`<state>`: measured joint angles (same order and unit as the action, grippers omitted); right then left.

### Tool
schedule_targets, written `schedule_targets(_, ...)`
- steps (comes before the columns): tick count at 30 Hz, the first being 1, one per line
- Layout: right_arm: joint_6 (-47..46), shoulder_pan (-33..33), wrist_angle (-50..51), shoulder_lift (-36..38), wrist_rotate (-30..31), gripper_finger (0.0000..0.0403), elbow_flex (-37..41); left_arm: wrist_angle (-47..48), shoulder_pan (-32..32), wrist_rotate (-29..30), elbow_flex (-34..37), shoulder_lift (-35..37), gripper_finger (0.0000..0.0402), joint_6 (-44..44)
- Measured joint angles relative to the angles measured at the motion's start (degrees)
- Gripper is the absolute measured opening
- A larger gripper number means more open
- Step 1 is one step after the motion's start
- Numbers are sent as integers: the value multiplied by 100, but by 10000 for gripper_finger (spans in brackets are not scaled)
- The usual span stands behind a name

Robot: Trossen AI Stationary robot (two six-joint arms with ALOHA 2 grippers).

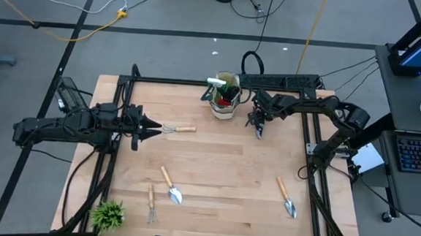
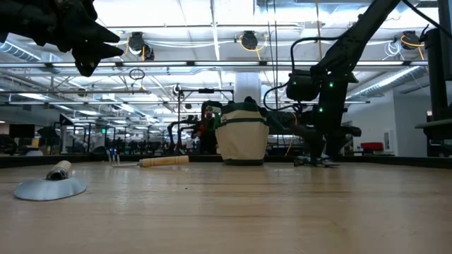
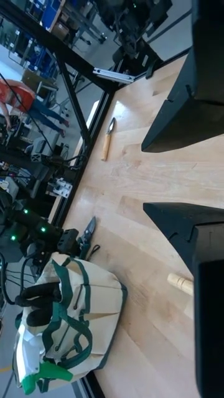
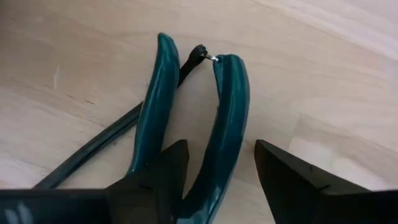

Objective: Pick & Place Garden tools in Gardening bag
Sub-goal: Put the green shears into the gardening bag

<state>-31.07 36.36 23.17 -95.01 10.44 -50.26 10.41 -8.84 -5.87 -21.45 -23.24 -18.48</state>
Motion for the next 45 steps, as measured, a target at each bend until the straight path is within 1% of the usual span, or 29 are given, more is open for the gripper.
schedule_targets(3,-2,-2,-29,-19,-7,151,0,0,-1,0,0,1,145,15)
schedule_targets(12,16,-4,-85,2,-17,50,2,2,-2,-2,0,2,145,31)
schedule_targets(17,80,-11,65,314,-9,47,39,2,-1,-2,0,0,145,30)
schedule_targets(21,86,-7,420,832,-36,47,31,2,0,-2,0,0,145,28)
schedule_targets(23,89,-9,665,1132,-201,47,31,2,-1,-2,0,2,145,29)
schedule_targets(30,35,-7,615,2223,-1213,47,31,2,-2,0,0,0,145,37)
schedule_targets(34,16,-7,188,2694,-2117,47,28,2,0,0,0,0,145,35)
schedule_targets(39,-70,-7,-721,2958,-3360,47,26,1,-1,-2,0,2,145,33)
schedule_targets(45,-174,-7,-1944,2925,-4410,47,20,0,0,-1,0,1,145,33)
